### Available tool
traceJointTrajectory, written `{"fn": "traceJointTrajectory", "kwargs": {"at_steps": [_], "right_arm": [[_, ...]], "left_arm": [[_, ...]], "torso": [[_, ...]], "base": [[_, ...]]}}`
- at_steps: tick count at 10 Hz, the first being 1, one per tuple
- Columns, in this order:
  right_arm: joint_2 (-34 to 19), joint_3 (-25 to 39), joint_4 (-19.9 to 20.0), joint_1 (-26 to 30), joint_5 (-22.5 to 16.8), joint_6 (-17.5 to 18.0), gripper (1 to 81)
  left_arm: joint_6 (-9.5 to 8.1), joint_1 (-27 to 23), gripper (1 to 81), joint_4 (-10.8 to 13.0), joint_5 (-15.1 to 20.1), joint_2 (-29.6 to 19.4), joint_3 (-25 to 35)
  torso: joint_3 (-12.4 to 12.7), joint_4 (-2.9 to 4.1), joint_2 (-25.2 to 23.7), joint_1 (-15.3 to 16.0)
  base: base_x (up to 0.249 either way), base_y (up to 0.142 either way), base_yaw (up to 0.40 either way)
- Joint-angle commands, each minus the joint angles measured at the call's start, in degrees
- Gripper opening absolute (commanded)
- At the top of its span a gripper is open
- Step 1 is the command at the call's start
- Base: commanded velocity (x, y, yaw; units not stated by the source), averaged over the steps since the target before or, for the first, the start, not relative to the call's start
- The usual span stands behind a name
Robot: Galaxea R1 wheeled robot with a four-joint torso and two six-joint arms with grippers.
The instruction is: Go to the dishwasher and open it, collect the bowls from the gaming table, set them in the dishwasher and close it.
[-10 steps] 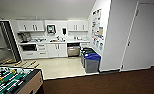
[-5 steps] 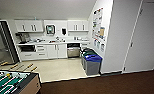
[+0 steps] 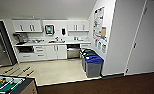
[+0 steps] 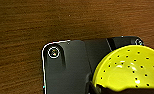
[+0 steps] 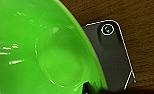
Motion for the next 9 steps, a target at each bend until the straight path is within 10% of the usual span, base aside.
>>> {"fn": "traceJointTrajectory", "kwargs": {"at_steps": [1, 9], "right_arm": [[0.15, 0.34, -0.59, 3.38, -3.82, -0.47, 1.0], [0.06, 0.34, -0.59, 3.2, -3.82, -0.47, 1.0]], "left_arm": [[0.24, -3.84, 1.0, -0.29, 2.44, -0.64, 0.05], [0.24, -3.84, 1.0, -0.29, 2.44, -0.81, 0.05]], "torso": [[0.0, 0.0, 0.0, 0.01], [0.0, 0.0, 0.02, 0.01]], "base": [[0.216, 0.0, 0.0], [0.216, 0.0, 0.0]]}}
